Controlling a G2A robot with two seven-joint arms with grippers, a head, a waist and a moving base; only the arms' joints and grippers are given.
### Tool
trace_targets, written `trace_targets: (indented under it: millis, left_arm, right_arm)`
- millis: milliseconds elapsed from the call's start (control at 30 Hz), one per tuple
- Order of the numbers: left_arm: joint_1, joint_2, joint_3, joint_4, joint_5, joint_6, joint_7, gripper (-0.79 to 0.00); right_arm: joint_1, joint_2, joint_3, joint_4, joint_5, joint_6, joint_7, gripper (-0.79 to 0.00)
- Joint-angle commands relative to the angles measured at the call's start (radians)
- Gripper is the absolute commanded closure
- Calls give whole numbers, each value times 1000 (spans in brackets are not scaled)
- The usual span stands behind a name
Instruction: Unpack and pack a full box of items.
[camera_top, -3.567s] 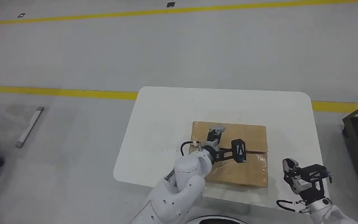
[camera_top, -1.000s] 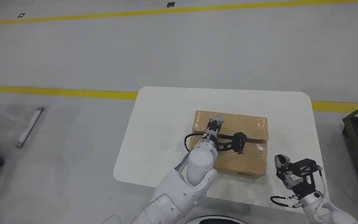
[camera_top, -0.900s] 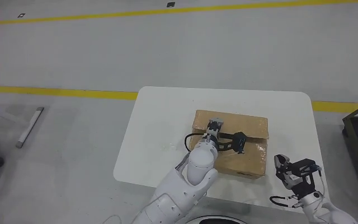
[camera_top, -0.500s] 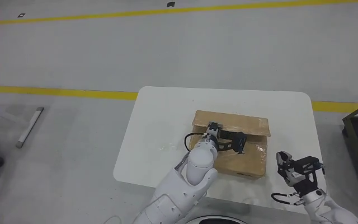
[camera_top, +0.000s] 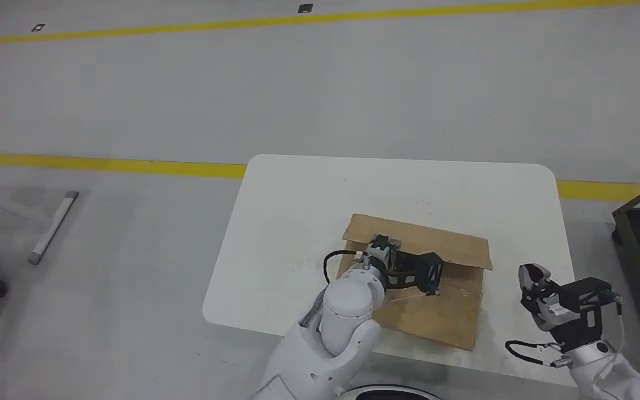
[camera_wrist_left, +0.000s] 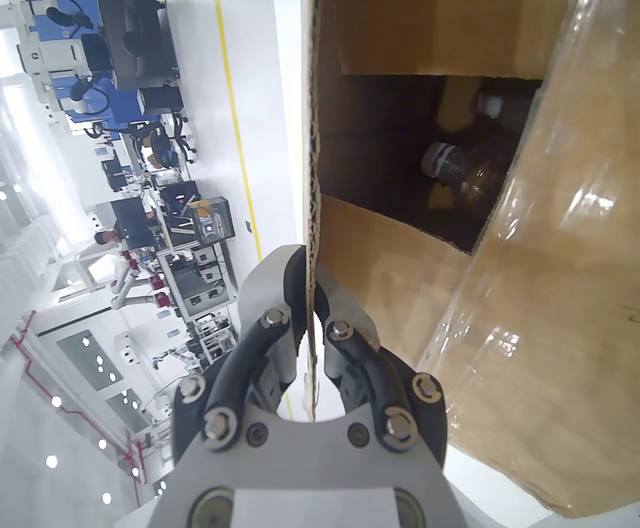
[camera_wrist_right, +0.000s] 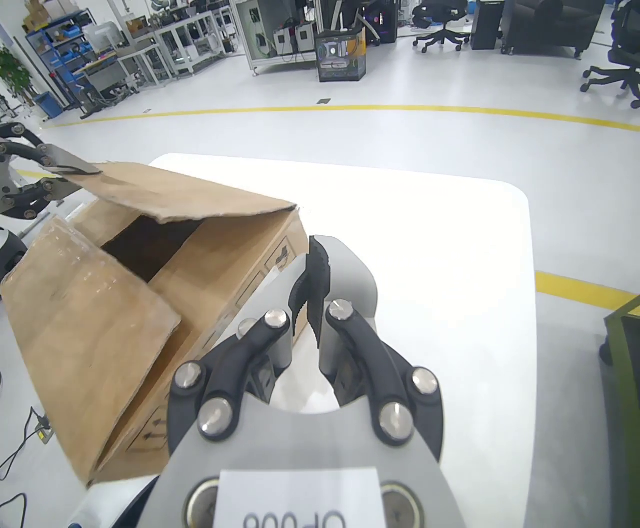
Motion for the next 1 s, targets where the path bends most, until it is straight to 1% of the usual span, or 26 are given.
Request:
trace_targets:
  millis: [0, 233, 400, 433, 467, 500, 533, 733, 767, 833, 900, 967]
  left_arm:
    - [16, 1, 0, -16, 6, -19, -10, 0]
    - [67, -5, 12, -58, -19, -50, -58, 0]
    - [73, -9, 19, -72, -9, -80, -90, 0]
    - [71, -9, 17, -71, -6, -79, -91, -34]
    - [67, -10, 13, -69, -4, -75, -92, -197]
    - [61, -10, 13, -67, 3, -71, -92, -406]
    - [50, -11, 15, -64, 16, -67, -95, -785]
    - [-44, -22, 48, -22, 80, -31, -51, -785]
    - [-75, -26, 56, -5, 100, -20, -39, -785]
    - [-108, -31, 60, 22, 107, -2, -24, -785]
    - [-155, -42, 64, 72, 104, 26, -8, -785]
    - [-189, -53, 71, 123, 106, 55, -20, -785]
  right_arm:
    - [1, -1, -2, 4, 2, -2, 3, 0]
    - [5, -3, -14, 11, -4, -7, 5, 0]
    - [4, -4, -16, 16, -4, -12, 0, 0]
    - [4, -4, -17, 17, -4, -13, 0, 0]
    - [4, -4, -17, 17, -4, -14, -2, 0]
    - [2, -4, -16, 16, -3, -15, -3, 0]
    - [1, -5, -14, 16, -1, -15, -6, 0]
    - [-10, -6, -3, 8, 1, -13, -14, 0]
    - [-13, -6, -1, 5, 2, -11, -16, 0]
    - [-17, -6, 1, 2, -1, -9, -17, 0]
    - [-25, -7, 5, 0, -3, -5, -20, 0]
    - [-31, -8, 10, 0, 0, -1, -23, 0]
